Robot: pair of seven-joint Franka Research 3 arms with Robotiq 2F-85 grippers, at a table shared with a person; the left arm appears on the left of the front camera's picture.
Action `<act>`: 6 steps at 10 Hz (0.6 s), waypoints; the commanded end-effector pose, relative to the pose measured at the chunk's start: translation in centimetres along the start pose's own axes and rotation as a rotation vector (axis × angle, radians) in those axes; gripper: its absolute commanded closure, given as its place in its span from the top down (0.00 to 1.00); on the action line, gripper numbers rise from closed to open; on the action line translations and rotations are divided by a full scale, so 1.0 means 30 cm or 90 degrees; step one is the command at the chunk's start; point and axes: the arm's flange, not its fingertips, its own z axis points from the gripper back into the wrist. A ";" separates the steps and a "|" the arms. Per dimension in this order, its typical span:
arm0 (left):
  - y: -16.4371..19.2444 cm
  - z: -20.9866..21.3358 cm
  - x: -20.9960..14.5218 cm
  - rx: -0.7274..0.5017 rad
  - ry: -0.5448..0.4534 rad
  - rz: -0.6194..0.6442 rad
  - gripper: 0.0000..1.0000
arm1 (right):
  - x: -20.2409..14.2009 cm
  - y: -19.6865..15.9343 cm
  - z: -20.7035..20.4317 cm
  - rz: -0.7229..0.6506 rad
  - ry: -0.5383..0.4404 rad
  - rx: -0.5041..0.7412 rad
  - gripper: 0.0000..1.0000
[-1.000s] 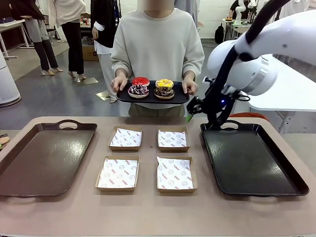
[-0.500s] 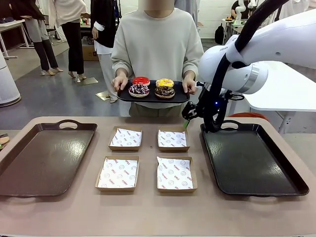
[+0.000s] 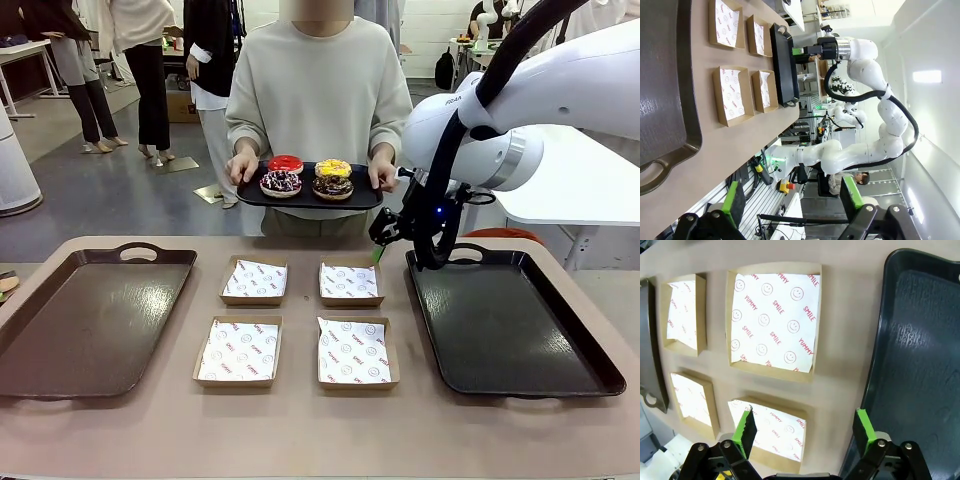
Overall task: Individually package the donuts and arrange them on the tray.
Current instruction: Pick up one Paper togo box.
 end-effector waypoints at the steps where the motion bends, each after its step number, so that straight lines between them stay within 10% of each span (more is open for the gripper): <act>1: -0.002 0.001 -0.002 -0.010 -0.007 -0.009 1.00 | 0.003 0.000 0.000 -0.002 -0.005 0.000 1.00; 6: -0.002 0.001 -0.002 -0.010 -0.007 -0.009 1.00 | 0.087 0.025 -0.034 -0.042 0.007 -0.036 1.00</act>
